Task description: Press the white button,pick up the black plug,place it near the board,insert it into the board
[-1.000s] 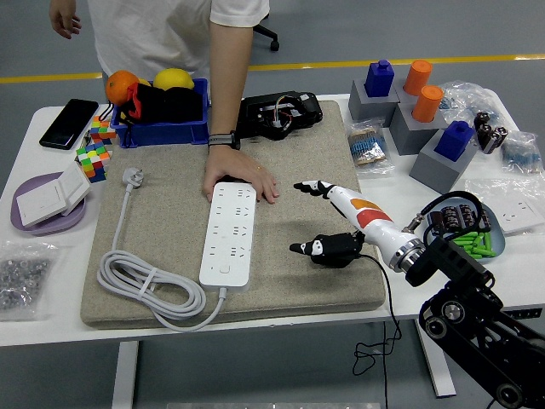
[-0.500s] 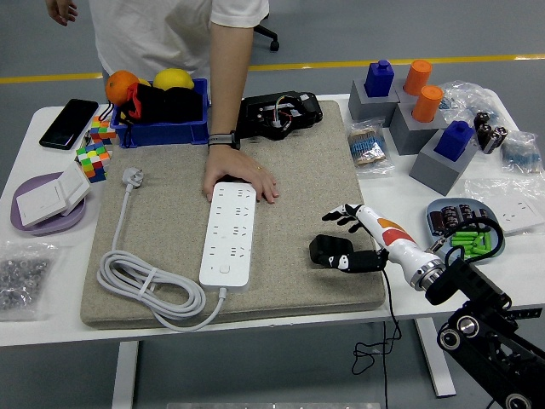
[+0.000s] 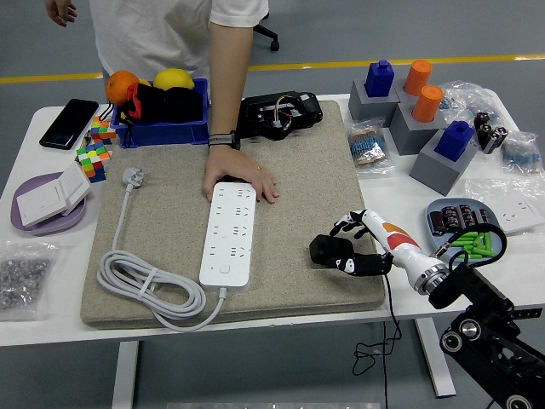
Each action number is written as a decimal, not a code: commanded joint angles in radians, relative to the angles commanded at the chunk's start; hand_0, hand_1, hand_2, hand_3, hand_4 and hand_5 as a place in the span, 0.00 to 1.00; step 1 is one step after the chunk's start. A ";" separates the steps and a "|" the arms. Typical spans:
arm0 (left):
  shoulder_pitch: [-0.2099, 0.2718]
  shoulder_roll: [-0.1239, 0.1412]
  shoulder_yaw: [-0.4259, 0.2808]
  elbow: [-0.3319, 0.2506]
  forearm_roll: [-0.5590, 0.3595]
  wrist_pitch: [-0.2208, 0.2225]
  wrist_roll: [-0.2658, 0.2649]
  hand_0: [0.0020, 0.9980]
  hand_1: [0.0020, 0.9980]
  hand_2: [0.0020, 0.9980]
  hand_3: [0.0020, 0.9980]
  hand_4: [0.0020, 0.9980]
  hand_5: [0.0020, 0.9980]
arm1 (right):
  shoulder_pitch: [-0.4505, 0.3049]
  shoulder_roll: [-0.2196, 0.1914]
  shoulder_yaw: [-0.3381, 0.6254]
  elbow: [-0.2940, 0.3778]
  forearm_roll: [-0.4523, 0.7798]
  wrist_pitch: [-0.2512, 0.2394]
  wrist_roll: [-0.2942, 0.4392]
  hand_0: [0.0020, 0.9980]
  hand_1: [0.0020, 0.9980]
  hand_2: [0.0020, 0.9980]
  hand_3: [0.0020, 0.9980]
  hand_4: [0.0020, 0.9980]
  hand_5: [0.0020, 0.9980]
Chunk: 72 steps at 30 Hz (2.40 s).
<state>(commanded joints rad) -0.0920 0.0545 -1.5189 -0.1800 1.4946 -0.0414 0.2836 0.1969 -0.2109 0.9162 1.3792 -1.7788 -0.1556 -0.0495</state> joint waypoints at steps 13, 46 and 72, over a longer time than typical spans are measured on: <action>0.001 0.000 -0.002 0.000 -0.001 0.001 0.000 0.65 0.65 0.64 0.69 0.59 0.03 | 0.006 0.005 -0.023 -0.032 0.011 -0.015 0.009 0.54 0.63 0.61 0.45 0.86 0.06; -0.003 0.000 -0.003 0.000 0.001 0.001 -0.002 0.65 0.65 0.64 0.69 0.59 0.03 | 0.015 0.009 -0.033 -0.044 0.026 -0.025 0.030 0.44 0.48 0.52 0.42 0.82 0.00; 0.002 0.014 -0.002 0.000 0.001 0.001 0.005 0.65 0.64 0.64 0.69 0.58 0.03 | 0.353 0.075 -0.302 0.125 -0.112 0.138 -0.318 0.46 0.48 0.51 0.48 0.80 0.00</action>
<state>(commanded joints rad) -0.0897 0.0680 -1.5209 -0.1800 1.4955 -0.0401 0.2883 0.5496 -0.1364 0.6139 1.5047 -1.8905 -0.0179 -0.3671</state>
